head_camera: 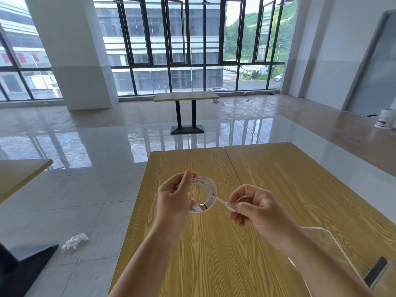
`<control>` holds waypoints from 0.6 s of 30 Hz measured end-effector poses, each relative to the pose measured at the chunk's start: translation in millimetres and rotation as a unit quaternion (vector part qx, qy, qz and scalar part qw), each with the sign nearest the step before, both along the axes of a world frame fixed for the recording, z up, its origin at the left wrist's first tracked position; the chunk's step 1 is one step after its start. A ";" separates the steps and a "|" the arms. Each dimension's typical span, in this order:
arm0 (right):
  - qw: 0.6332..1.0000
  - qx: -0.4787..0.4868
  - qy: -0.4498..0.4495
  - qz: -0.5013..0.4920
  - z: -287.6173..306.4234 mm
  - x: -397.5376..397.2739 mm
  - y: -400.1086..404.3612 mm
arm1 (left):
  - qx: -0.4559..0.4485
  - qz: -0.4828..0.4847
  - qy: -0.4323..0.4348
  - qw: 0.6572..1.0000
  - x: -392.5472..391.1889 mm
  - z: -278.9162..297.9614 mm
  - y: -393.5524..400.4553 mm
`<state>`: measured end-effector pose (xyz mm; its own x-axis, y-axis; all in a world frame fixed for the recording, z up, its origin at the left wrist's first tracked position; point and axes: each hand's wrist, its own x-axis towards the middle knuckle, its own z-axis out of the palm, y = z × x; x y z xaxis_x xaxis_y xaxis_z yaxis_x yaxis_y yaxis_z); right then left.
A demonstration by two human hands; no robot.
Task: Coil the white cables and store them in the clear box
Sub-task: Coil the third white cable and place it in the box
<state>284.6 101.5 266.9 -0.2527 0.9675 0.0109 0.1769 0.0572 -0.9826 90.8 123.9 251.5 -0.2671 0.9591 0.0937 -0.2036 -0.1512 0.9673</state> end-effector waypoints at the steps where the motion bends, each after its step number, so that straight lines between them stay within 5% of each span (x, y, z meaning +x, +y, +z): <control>1: 1.000 0.001 -0.014 -0.001 -2.0 0.3 0.2 | 0.000 -0.010 0.005 1.000 1.5 0.0 0.2; 7: 0.999 -0.027 -0.034 -0.004 -6.1 3.2 5.5 | -0.006 -0.084 0.046 0.995 18.0 -6.0 -0.1; 18: 0.986 -0.089 0.114 -0.084 -25.5 39.7 11.5 | -0.042 -0.183 0.052 0.981 57.1 -23.5 14.6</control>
